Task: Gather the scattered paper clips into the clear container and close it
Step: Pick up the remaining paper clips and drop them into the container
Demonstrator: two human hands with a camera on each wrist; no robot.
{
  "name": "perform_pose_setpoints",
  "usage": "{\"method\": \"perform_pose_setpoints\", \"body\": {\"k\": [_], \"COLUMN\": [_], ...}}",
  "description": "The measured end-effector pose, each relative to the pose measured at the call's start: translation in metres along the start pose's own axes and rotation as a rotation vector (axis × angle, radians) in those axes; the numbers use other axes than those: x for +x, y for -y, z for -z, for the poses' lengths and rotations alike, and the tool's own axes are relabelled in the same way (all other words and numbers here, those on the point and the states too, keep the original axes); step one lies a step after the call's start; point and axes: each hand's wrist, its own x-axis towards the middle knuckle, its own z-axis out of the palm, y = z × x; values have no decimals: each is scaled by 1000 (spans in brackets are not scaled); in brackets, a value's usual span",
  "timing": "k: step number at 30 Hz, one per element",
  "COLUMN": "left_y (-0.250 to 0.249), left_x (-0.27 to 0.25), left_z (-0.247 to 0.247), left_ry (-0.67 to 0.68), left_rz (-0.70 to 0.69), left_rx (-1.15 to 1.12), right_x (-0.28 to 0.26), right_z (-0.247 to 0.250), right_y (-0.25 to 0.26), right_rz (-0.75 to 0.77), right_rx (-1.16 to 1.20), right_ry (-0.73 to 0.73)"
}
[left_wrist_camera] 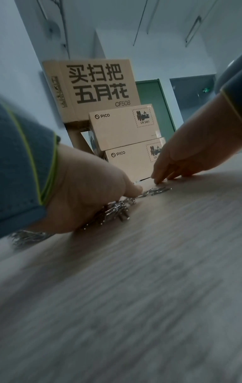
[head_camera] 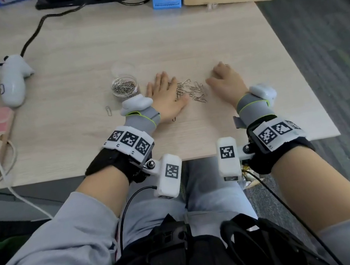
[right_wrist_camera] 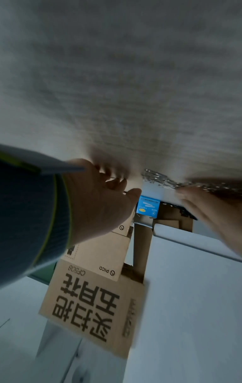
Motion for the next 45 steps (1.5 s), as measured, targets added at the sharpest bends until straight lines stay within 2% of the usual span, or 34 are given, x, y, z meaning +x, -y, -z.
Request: {"method": "perform_pose_setpoints", "body": {"k": [5,8,12,15,17,22,27,30,34,40,45], "left_y": [-5,9,29,29,24,3,12,20,19,13,12], "left_x": [-12,-22,-33,-38,-39,-34,-31,-34,-31,-16,-9], "left_z": [8,18,27,21,14,4,17,28,28,23,25], "left_ry": [-24,-94,-49,70,84,1,-90,-106,-141,-233,-300], "left_rz": [-139,-149,-96,-59,-56,-83,-118,-130,-107,-49,-31], "left_rx": [-234,-325,-276,-198,-156,-217,-306,-252,-119,-243,-218], "right_x": [-24,-28,-25,-23,-24,-30,-30,-29,-30,-24,-16], "right_z": [-16,-18,-12,-13,-17,-28,-22,-16,-18,-24,-29], "right_y": [5,4,4,3,3,8,6,4,16,26,26], "right_rz": [211,201,184,181,201,233,177,121,144,177,191], "right_rx": [58,95,113,-53,-135,-9,49,8,-149,-174,-88], "right_ry": [52,48,-51,-10,-7,-66,-133,-77,5,31,2]}}
